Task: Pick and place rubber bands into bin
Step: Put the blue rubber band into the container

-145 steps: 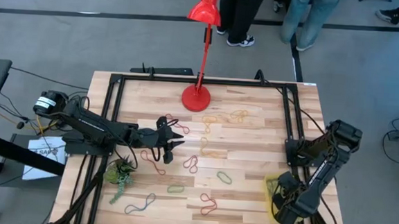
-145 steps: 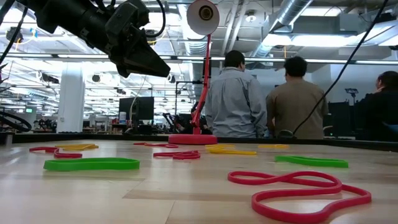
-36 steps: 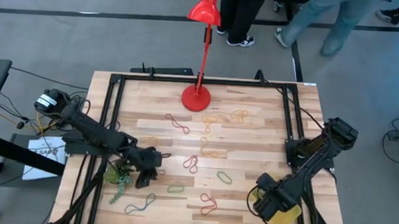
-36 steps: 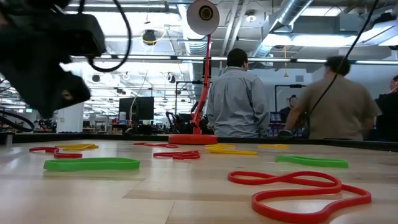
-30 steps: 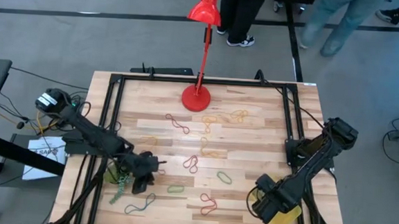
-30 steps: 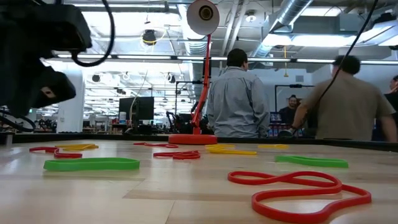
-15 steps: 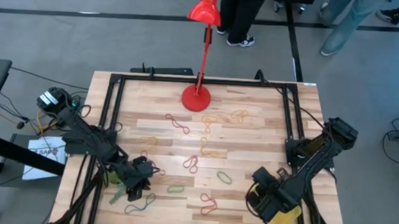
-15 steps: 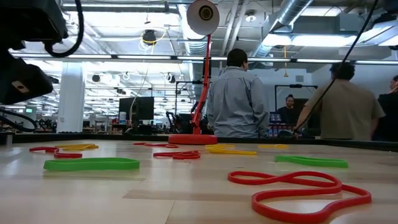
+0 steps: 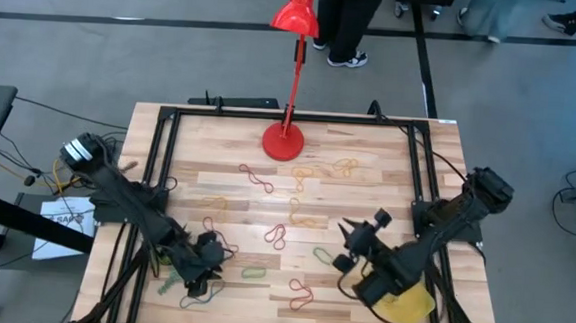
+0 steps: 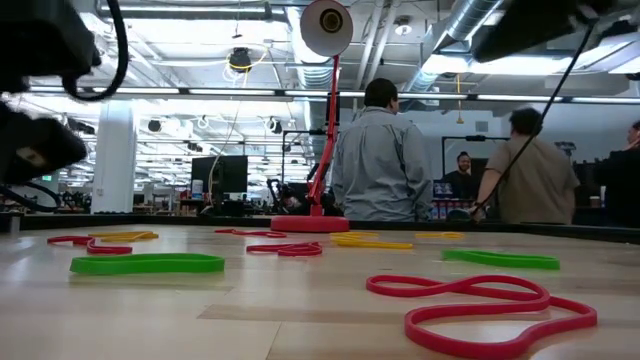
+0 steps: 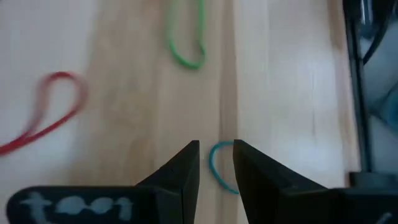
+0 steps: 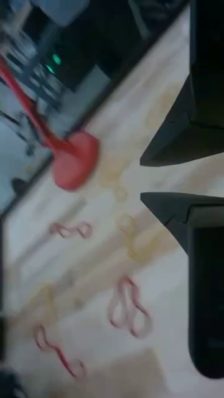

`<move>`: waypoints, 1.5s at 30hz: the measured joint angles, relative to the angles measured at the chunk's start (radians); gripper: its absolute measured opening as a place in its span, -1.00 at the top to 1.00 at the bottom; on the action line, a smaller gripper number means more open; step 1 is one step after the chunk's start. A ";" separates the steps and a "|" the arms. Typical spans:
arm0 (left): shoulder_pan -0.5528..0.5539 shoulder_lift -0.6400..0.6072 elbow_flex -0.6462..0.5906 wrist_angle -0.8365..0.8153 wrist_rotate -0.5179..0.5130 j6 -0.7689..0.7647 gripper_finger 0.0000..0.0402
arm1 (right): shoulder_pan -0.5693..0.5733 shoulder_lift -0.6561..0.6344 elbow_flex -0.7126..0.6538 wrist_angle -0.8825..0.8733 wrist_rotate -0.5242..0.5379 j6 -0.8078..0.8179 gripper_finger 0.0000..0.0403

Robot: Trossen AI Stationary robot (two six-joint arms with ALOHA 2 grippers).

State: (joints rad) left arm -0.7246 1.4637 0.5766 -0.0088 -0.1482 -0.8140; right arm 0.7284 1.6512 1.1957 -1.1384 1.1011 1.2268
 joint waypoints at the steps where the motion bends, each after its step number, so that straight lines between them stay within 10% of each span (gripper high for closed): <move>1: 0.000 0.028 0.000 0.025 0.020 0.017 0.57 | -0.018 0.000 0.000 0.009 0.006 -0.018 0.65; 23: -0.005 0.155 0.077 -0.097 0.012 0.081 0.57 | -0.272 0.000 0.000 0.120 -0.010 -0.162 0.65; 31: -0.009 0.156 0.075 -0.105 -0.007 0.197 0.57 | -0.320 0.000 0.000 0.194 -0.235 -0.163 0.65; 45: -0.052 0.157 0.071 -0.107 -0.067 0.315 0.78 | -0.358 0.000 0.000 0.213 -0.281 -0.154 0.65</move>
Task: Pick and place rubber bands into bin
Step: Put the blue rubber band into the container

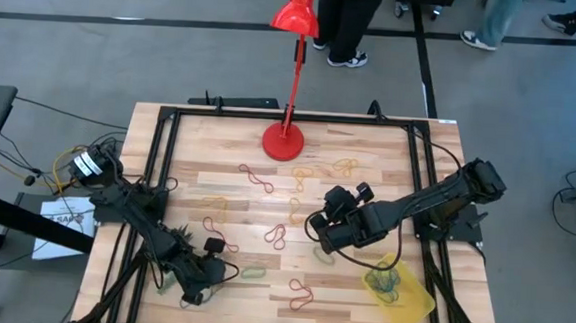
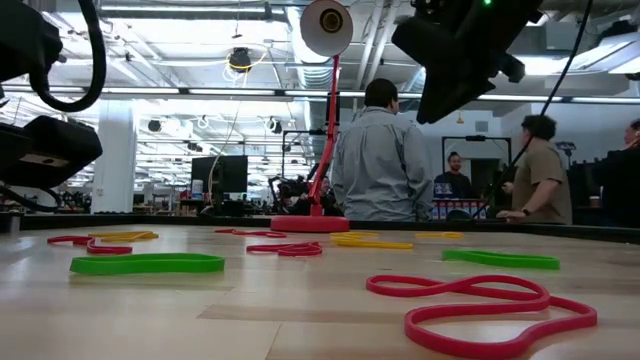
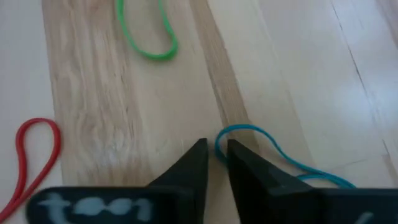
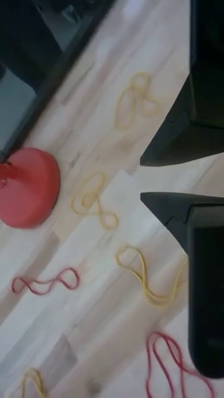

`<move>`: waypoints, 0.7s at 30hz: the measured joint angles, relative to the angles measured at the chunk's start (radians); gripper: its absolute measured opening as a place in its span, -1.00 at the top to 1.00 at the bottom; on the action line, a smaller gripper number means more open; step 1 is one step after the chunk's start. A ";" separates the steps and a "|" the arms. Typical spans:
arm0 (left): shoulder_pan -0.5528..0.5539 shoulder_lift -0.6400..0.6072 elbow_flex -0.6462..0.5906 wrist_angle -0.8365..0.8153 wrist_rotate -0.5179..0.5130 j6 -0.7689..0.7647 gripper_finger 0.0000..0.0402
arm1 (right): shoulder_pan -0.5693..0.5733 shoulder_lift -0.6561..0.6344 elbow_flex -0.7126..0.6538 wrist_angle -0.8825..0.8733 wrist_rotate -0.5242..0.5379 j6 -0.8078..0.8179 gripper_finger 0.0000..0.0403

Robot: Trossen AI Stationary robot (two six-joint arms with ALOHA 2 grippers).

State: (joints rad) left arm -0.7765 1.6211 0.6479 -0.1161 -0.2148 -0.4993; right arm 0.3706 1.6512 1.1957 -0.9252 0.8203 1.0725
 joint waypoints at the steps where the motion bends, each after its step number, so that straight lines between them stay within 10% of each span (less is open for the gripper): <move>1: 0.000 0.000 0.000 -0.001 -0.001 -0.008 0.85 | 0.000 0.000 0.000 0.010 -0.026 -0.001 0.65; 10: -0.003 0.000 0.000 0.061 -0.107 -0.026 0.99 | -0.012 0.000 0.000 0.029 -0.094 -0.058 0.65; 21: 0.010 -0.041 0.253 -0.377 -0.594 -0.029 1.00 | -0.105 0.006 -0.001 0.067 -0.137 -0.227 0.65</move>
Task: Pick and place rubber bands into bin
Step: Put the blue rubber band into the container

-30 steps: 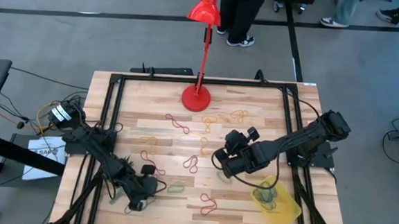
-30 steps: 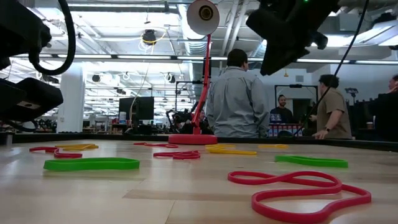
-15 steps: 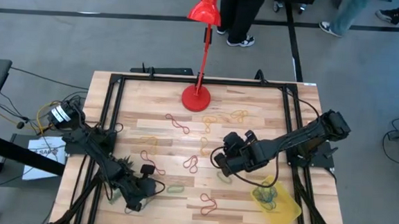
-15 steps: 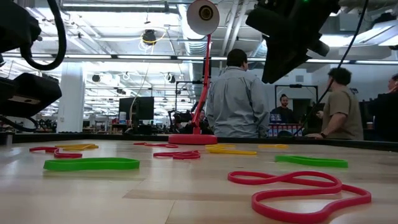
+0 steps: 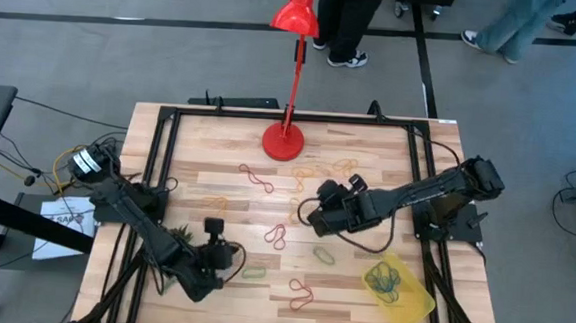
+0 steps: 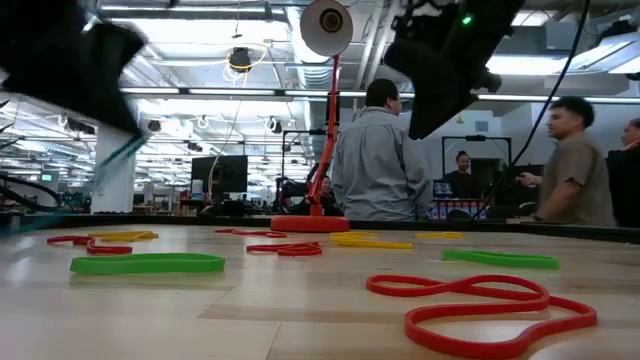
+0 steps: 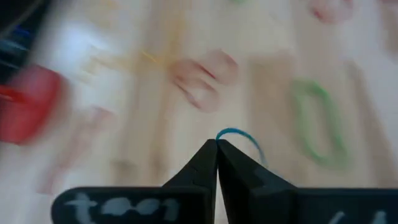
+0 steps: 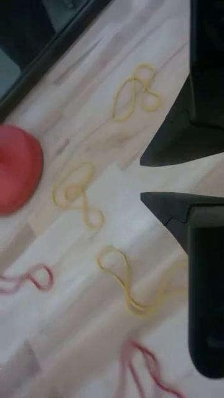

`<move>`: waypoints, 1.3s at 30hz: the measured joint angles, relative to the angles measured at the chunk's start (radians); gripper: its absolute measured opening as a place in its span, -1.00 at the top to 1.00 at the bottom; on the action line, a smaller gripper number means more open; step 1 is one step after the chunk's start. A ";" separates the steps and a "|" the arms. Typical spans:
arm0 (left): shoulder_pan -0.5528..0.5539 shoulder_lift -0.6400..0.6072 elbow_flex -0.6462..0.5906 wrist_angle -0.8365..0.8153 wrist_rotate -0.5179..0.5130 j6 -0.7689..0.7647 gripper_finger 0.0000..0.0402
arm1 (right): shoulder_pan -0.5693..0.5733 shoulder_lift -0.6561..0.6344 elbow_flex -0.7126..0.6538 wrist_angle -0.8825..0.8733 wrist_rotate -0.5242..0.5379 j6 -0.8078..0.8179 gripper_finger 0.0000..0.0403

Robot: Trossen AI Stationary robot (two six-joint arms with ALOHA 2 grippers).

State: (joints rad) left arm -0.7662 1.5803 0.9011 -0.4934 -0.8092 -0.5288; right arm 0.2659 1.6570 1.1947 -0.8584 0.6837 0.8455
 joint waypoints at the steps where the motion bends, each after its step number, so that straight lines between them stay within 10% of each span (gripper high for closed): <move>1: 0.000 -0.001 0.029 -0.048 -0.059 0.001 1.00 | -0.011 0.011 -0.003 0.022 0.002 -0.005 0.65; 10: 0.086 -0.003 0.162 -0.264 -0.356 -0.146 1.00 | -0.066 0.167 -0.052 0.368 -0.052 -0.374 0.65; 26: 0.245 -0.003 0.163 -0.187 -0.217 -0.021 1.00 | -0.017 0.168 -0.045 0.964 -0.342 -0.741 0.65; 39: 0.223 -0.003 0.163 0.048 -0.091 0.226 1.00 | -0.004 0.167 -0.045 1.025 -0.371 -0.776 0.65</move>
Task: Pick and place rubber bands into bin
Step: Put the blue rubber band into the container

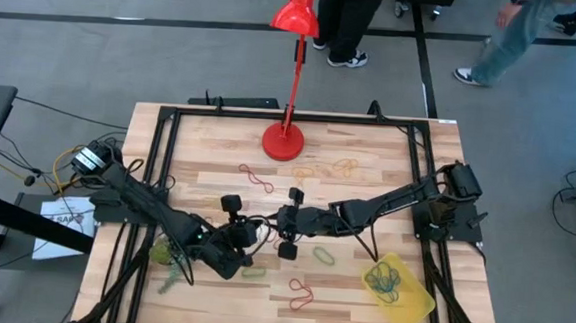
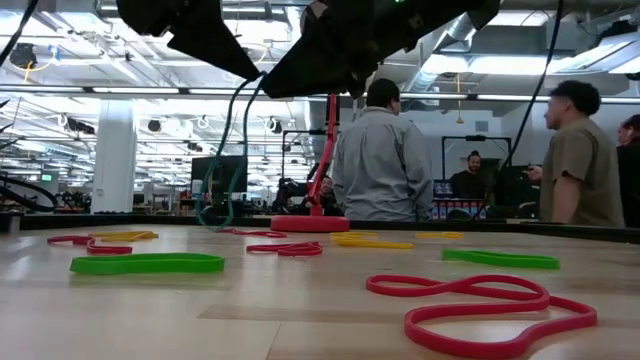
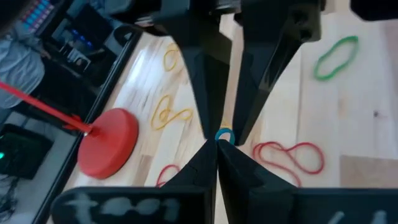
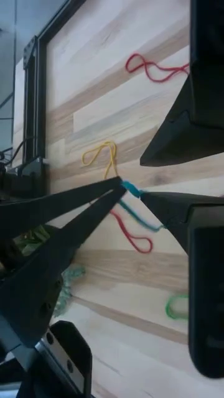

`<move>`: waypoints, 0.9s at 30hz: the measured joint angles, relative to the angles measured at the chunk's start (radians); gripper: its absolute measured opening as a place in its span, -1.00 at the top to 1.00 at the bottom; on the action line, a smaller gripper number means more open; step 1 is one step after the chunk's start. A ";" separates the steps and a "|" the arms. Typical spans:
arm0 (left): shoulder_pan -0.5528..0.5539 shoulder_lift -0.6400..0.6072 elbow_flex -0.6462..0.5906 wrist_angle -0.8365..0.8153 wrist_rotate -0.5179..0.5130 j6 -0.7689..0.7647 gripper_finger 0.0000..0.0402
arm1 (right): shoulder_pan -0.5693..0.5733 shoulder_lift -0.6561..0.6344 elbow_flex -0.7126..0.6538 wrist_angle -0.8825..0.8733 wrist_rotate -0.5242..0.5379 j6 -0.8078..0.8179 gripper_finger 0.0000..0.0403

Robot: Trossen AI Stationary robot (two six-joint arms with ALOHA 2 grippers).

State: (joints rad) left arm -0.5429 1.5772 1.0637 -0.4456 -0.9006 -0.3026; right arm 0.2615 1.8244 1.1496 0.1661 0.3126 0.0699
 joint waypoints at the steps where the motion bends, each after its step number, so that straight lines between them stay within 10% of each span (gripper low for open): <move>1: 0.003 0.000 0.000 0.007 0.003 0.007 1.00 | 0.000 0.000 0.000 0.000 0.000 0.000 0.65; 27: 0.040 0.000 0.000 0.011 0.003 0.009 1.00 | 0.002 0.000 0.000 0.000 0.000 0.000 0.83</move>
State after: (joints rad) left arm -0.5030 1.5768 1.0637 -0.4351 -0.8974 -0.2933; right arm 0.2634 1.8244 1.1496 0.1665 0.3126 0.0704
